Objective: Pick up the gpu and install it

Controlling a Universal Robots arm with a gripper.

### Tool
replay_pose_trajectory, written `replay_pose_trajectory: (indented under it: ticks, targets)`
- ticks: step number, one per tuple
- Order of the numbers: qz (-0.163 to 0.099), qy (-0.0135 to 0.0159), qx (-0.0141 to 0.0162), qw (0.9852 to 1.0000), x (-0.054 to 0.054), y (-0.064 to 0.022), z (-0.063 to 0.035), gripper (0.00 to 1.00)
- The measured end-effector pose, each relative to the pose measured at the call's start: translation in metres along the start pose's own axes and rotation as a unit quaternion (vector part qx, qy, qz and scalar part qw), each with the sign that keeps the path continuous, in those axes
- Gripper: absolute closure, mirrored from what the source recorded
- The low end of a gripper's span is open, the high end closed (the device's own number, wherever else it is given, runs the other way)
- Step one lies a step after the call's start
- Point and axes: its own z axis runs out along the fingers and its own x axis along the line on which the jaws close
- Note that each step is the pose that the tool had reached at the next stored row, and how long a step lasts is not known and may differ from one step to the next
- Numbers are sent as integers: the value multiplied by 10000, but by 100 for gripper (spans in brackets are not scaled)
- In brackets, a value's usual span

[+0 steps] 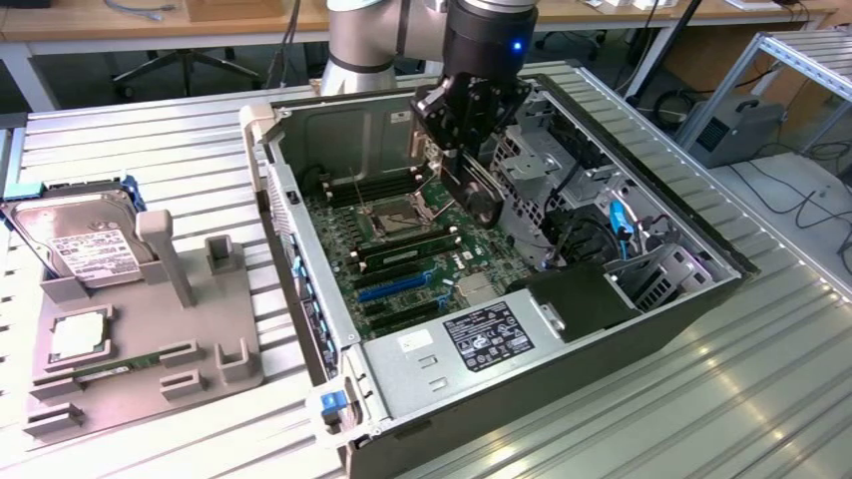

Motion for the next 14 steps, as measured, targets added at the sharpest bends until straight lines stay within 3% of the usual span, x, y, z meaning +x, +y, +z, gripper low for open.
replay_pose_trajectory:
  ticks: [14]
  targets:
    - [-504,-20,-14,9987,0,0,2,73]
